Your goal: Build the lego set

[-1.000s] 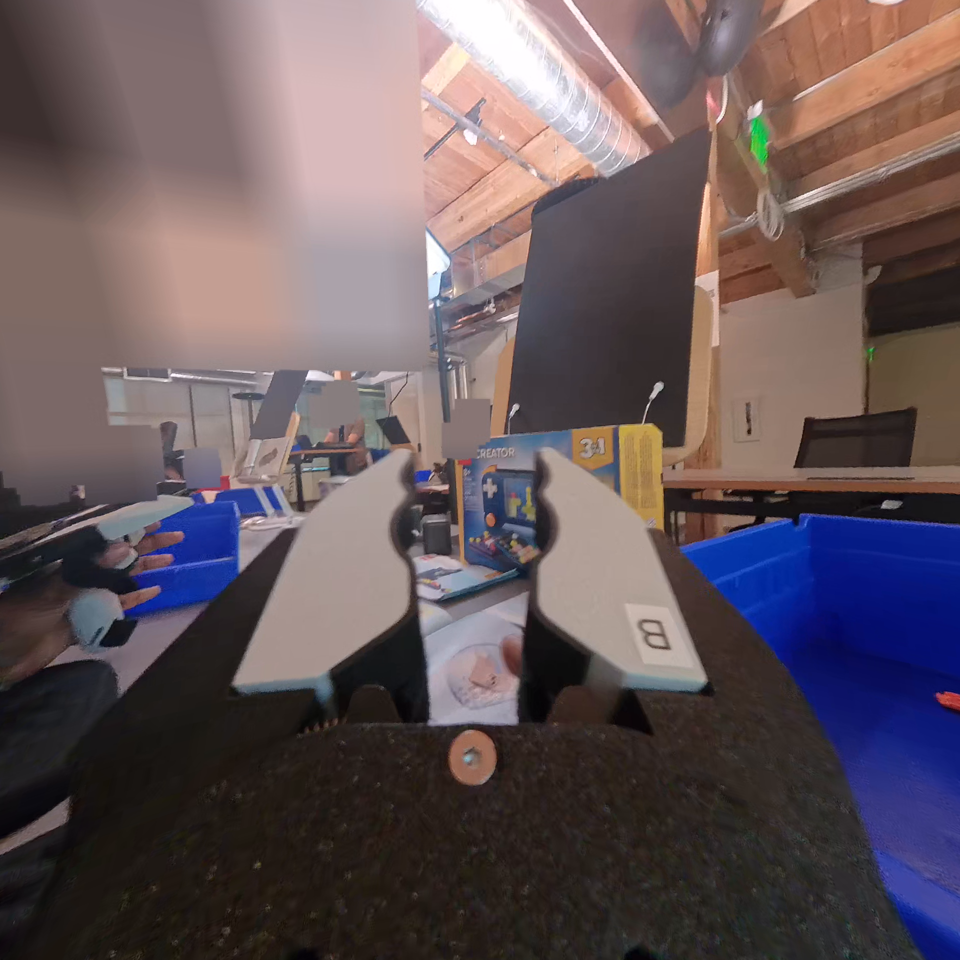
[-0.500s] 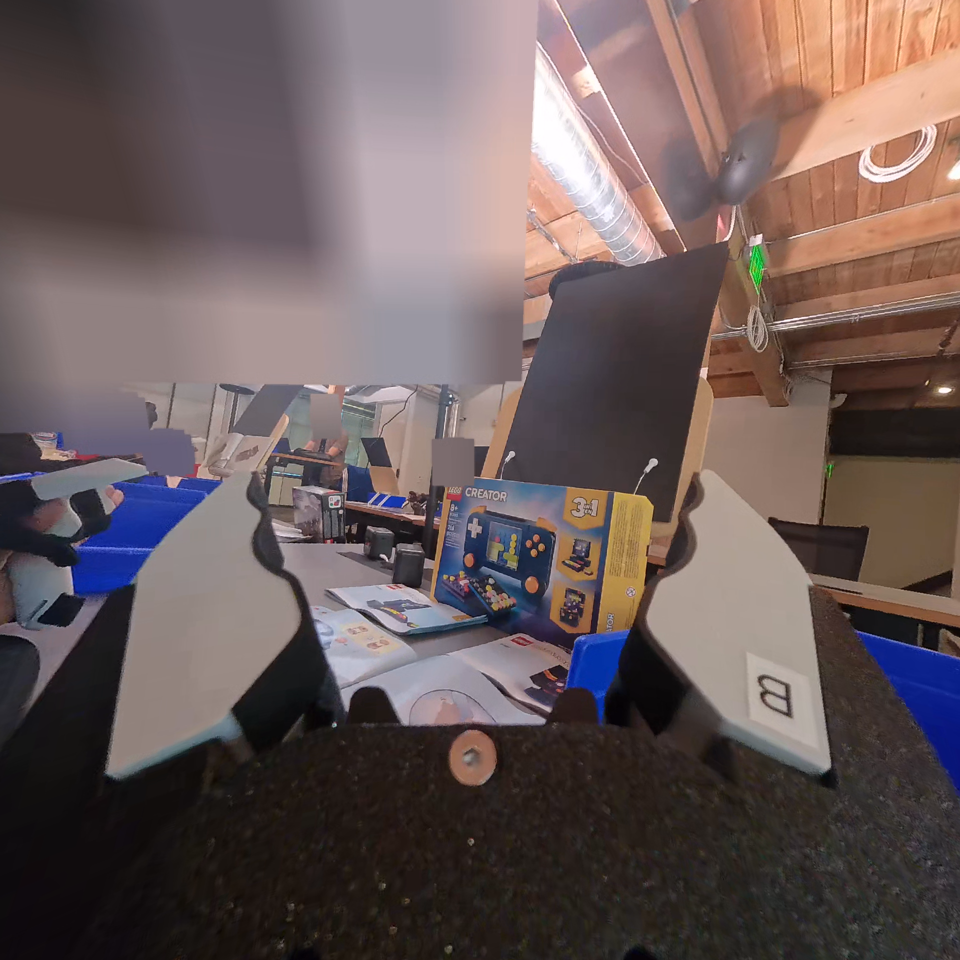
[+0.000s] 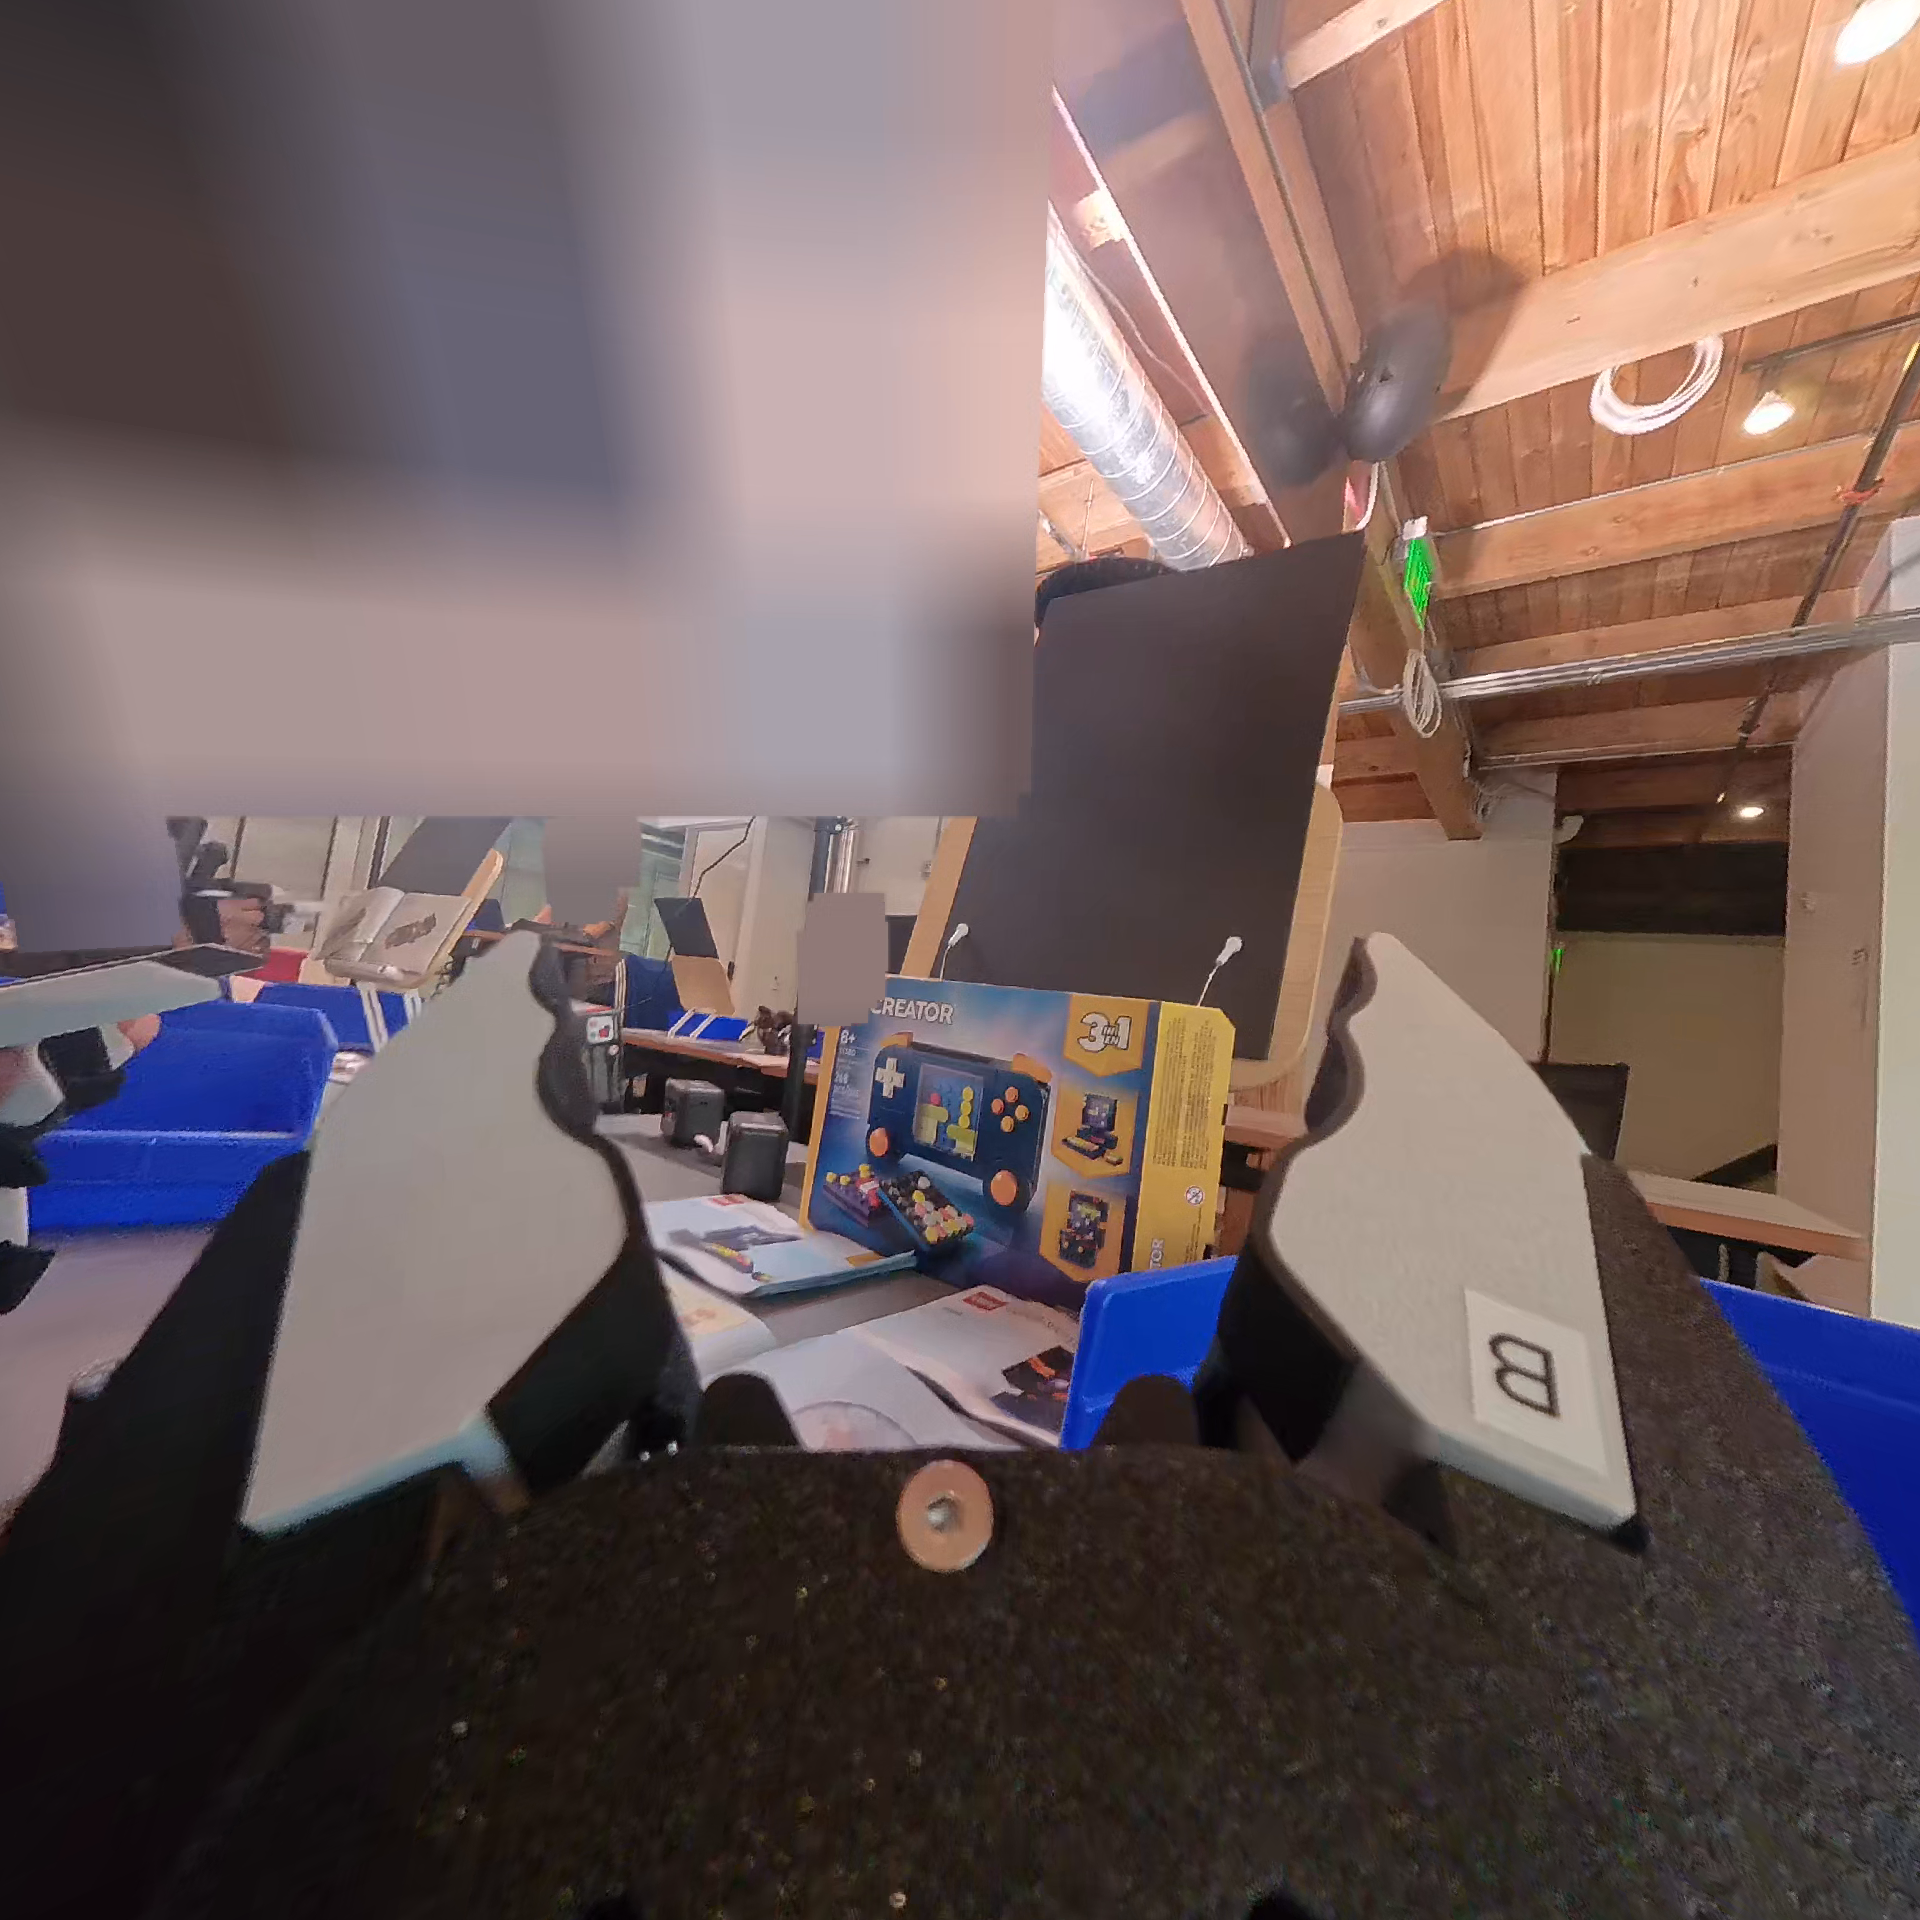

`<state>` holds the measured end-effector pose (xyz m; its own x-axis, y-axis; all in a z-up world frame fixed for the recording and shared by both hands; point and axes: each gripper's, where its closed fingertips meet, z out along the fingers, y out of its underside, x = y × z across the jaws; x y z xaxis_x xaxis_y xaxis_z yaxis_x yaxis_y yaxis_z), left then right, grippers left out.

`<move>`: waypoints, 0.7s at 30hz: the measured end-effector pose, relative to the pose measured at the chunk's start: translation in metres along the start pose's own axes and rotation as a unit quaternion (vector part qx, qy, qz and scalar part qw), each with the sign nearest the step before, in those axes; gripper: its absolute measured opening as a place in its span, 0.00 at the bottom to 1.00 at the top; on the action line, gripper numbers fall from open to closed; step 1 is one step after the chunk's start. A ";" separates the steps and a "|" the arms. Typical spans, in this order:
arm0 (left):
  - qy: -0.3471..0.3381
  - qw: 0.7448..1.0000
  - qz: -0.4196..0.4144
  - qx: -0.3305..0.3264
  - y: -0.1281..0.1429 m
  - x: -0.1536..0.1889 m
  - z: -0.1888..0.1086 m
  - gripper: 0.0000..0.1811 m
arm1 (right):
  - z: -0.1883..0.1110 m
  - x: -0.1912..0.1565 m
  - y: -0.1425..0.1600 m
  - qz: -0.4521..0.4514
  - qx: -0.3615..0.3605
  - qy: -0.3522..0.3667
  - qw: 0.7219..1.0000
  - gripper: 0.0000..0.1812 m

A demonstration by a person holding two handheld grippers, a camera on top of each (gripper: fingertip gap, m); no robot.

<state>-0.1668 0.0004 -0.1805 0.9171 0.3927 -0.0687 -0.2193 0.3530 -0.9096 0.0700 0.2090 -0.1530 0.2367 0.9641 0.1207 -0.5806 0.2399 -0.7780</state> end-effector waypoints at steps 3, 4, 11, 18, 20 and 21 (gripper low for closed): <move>0.002 1.000 0.001 -0.001 0.000 0.001 0.000 0.75 | -0.007 0.010 -0.016 -0.008 0.037 0.029 0.999 0.57; 0.003 1.000 0.000 -0.004 0.001 0.001 0.000 0.75 | -0.012 0.017 -0.021 -0.014 0.047 0.049 0.998 0.51; 0.013 0.999 0.003 -0.031 0.010 0.005 0.004 0.75 | -0.028 0.056 0.002 -0.060 -0.082 0.147 0.984 0.00; 0.020 0.999 -0.010 -0.043 0.014 0.007 0.005 0.74 | -0.015 0.065 0.035 -0.055 -0.231 0.082 0.968 0.00; 0.032 0.998 -0.010 -0.048 0.016 0.011 0.006 0.73 | -0.010 0.066 0.043 -0.001 -0.346 0.022 0.938 0.04; 0.039 0.998 -0.009 -0.050 0.016 0.013 0.007 0.73 | -0.011 0.070 0.047 0.032 -0.417 -0.005 0.908 0.06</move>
<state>-0.1605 0.0171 -0.1935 0.9446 0.3182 -0.0804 -0.1723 0.2721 -0.9467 0.0673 0.2862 -0.1878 0.2142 0.9749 0.0606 0.1997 0.0170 -0.9797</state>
